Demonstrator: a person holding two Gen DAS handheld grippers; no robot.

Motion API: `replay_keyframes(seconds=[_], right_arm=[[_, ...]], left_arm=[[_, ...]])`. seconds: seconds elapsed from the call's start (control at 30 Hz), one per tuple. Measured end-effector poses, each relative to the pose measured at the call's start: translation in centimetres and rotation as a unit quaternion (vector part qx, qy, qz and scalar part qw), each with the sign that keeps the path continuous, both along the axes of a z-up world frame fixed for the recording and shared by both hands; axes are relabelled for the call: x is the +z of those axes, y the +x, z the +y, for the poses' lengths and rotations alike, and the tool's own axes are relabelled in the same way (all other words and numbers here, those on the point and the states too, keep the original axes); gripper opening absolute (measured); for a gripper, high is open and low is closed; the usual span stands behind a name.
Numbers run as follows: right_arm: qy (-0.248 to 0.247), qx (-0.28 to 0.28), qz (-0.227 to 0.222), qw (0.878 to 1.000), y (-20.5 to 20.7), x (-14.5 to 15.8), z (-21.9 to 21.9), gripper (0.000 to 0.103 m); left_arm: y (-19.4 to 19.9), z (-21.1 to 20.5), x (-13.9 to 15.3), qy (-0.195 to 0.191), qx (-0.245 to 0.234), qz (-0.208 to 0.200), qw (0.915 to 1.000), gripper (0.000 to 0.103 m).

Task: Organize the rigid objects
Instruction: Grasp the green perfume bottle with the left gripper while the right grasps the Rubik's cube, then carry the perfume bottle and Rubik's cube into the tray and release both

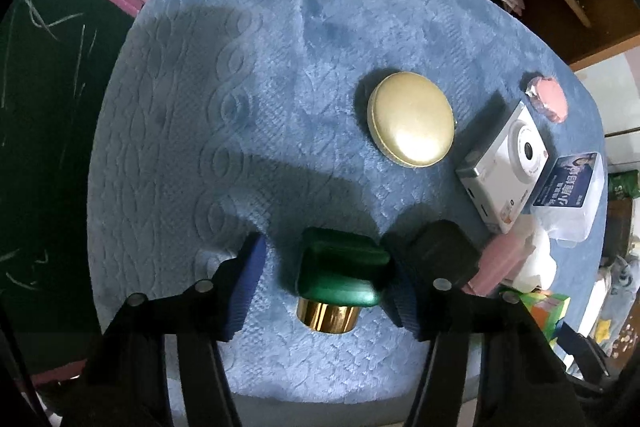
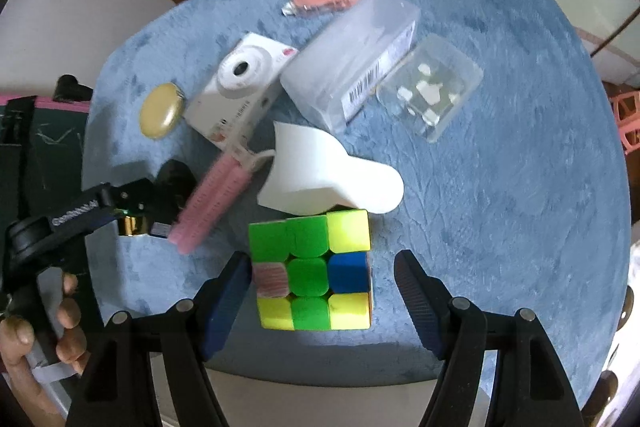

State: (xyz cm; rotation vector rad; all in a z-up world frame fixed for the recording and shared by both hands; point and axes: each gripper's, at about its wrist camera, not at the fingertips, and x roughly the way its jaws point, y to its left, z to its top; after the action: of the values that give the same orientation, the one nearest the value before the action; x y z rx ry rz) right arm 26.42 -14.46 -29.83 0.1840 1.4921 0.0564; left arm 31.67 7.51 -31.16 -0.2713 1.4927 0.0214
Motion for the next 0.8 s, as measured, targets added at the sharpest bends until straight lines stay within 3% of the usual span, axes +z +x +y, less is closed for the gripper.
replay_keyframes(seconds=[0.13, 0.5, 0.8], right_arm=[[0.009, -0.005, 0.024, 1.0, 0.2, -1.2, 0.1, 0.062], [0.002, -0.012, 0.014, 1.0, 0.0, -1.0, 0.9, 0.059], [0.041, -0.027, -0.017, 0.999, -1.0, 2.2, -0.8, 0.059]], left_arm=[[0.2, -0.6, 0.2, -0.002, -0.009, -0.007, 0.9999, 0.046], [-0.7, -1.0, 1.2, 0.005, -0.004, -0.018, 0.9998, 0.045], [-3.0, -1.1, 7.2, -0.012, -0.02, -0.065, 0.9976, 0.045]])
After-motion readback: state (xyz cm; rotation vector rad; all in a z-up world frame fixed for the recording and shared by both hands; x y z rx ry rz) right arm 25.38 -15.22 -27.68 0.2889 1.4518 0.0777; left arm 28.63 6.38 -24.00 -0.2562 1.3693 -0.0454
